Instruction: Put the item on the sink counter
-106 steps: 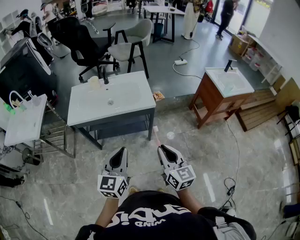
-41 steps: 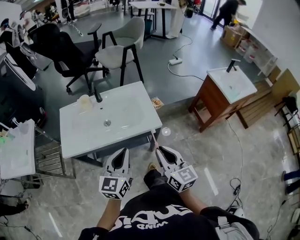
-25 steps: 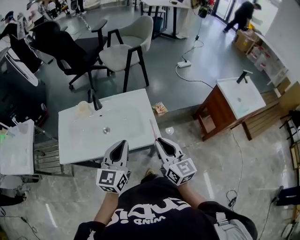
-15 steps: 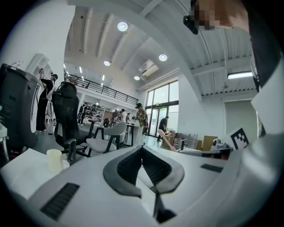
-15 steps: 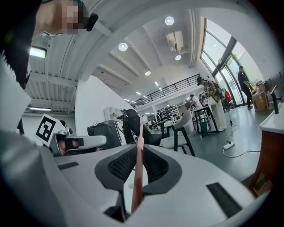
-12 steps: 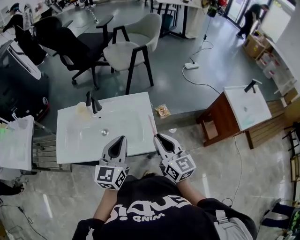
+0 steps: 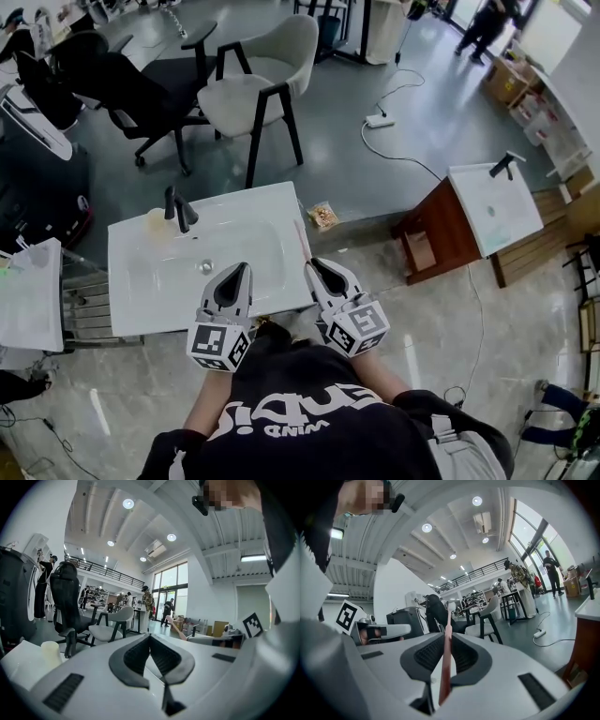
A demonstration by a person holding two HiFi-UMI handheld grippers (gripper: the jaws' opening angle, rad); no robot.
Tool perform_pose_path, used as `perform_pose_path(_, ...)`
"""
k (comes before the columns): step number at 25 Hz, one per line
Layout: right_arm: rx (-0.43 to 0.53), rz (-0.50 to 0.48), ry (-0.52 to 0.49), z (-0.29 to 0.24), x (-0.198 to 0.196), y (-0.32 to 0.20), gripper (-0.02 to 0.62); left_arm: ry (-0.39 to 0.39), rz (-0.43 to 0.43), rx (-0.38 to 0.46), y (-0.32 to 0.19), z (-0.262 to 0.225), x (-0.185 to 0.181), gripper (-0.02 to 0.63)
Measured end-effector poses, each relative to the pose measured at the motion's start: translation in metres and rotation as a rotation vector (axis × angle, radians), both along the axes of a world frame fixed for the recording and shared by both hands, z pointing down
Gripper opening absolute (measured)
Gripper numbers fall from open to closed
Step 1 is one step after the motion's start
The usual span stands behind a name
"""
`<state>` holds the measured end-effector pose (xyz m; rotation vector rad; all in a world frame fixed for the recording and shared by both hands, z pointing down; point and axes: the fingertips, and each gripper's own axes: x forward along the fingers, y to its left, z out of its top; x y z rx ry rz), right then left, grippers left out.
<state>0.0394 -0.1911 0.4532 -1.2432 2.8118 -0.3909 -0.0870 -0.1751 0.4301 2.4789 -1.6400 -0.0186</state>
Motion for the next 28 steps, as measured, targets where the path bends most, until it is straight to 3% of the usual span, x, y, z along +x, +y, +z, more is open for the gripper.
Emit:
perform_pose_path(13,0.017,0.062,0.012,-0.004,-0.006,-0.041,0.06,0.009,0.096,0.001,-0.048,0.001,0.003,0.02)
perform_pose_path(28,-0.02,0.084,0.051,0.018,-0.009,-0.056,0.06,0.008,0.119,-0.008,-0.057,0.007,0.002,0.02)
